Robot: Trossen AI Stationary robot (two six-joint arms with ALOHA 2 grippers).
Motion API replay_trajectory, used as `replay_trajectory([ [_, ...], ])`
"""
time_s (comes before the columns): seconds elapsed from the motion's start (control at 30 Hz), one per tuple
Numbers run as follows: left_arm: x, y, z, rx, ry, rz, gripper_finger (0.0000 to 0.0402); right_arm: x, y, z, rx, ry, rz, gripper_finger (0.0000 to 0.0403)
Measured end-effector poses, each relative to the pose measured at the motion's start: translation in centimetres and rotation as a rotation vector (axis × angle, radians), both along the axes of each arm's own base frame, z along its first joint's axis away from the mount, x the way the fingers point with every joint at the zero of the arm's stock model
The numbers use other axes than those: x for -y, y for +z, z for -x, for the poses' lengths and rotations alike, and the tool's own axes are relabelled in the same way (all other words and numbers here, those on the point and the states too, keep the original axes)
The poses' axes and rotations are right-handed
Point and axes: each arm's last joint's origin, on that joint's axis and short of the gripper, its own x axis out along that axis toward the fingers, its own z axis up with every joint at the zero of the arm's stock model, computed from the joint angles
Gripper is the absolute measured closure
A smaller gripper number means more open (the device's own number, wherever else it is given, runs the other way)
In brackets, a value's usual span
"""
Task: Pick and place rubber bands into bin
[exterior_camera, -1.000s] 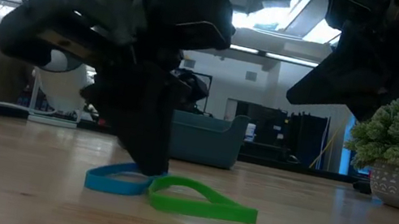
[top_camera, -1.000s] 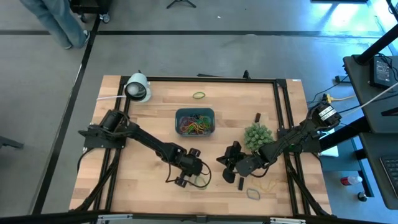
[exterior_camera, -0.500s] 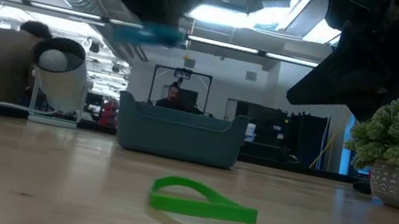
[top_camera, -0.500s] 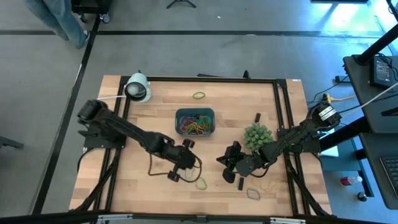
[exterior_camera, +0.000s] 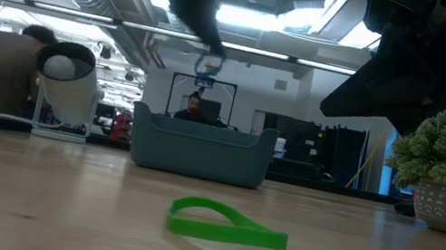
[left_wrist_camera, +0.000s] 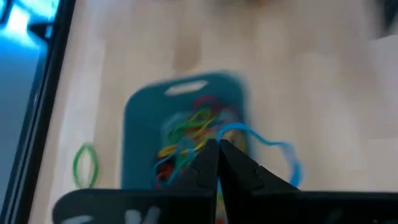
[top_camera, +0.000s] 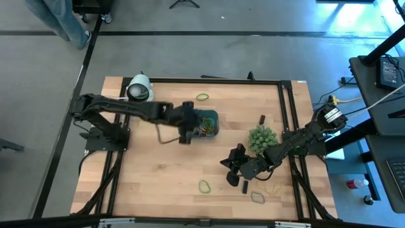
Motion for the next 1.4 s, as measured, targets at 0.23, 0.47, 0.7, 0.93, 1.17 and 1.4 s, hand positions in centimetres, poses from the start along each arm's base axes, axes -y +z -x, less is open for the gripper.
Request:
replay_trajectory([
  [0.23,-4.8,-5.4,-2.0,-0.170,0.138,0.036,0.0399,0.0,0.0,0.0,0.000,0.000,0.000,0.0386],
  [0.47,-6.1,-10.4,-3.2,-0.310,0.181,0.104,0.0377,0.0,0.0,0.0,0.003,-0.002,-0.004,0.0386],
  [0.7,-6.1,-10.8,-3.3,-0.319,0.187,0.112,0.0324,0.0,0.0,0.0,0.005,-0.002,-0.006,0.0386],
  [0.93,-6.0,-8.0,-2.6,-0.239,0.196,0.112,0.0268,0.0,0.0,0.0,0.005,-0.002,-0.005,0.0386],
  [1.17,-5.4,-3.8,0.2,-0.211,0.243,0.144,0.0260,0.0,0.0,0.0,0.005,-0.001,-0.005,0.0386],
  [1.4,-2.9,-1.1,4.0,-0.183,0.305,0.058,0.0301,0.0,0.0,0.0,-0.001,-0.002,-0.002,0.0386],
])
